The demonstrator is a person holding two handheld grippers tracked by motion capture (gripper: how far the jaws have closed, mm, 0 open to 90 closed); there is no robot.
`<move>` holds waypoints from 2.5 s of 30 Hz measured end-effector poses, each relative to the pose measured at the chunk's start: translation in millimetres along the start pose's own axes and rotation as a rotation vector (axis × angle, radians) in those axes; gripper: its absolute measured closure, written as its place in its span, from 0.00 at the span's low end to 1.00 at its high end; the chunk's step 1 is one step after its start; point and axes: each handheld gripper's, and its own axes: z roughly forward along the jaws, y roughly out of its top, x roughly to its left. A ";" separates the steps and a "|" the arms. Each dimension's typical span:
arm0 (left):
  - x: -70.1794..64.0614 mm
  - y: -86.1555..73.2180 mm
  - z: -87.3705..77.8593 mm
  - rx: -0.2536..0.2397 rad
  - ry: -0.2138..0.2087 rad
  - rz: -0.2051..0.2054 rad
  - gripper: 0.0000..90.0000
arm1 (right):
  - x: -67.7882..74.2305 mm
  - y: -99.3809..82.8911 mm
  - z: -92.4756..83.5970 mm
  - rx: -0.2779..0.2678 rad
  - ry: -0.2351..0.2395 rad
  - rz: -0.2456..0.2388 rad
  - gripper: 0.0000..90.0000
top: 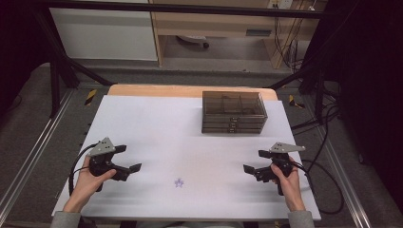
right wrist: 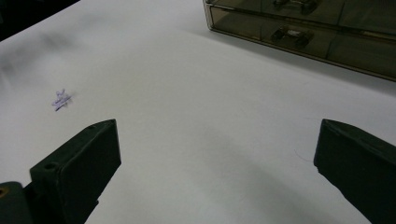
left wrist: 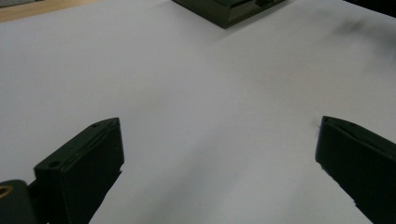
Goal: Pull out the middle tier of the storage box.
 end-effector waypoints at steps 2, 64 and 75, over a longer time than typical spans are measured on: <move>0.1 -0.2 0.0 0.000 0.001 -0.001 0.01 | 0.0 0.0 -0.2 0.001 -0.001 -0.001 0.01; 1.6 -1.0 0.9 0.005 0.004 -0.003 0.01 | 9.5 12.9 7.3 0.027 -0.083 -0.050 0.01; 2.0 -1.1 2.0 0.007 0.004 -0.004 0.01 | 13.0 17.0 13.4 0.061 -0.110 -0.075 0.01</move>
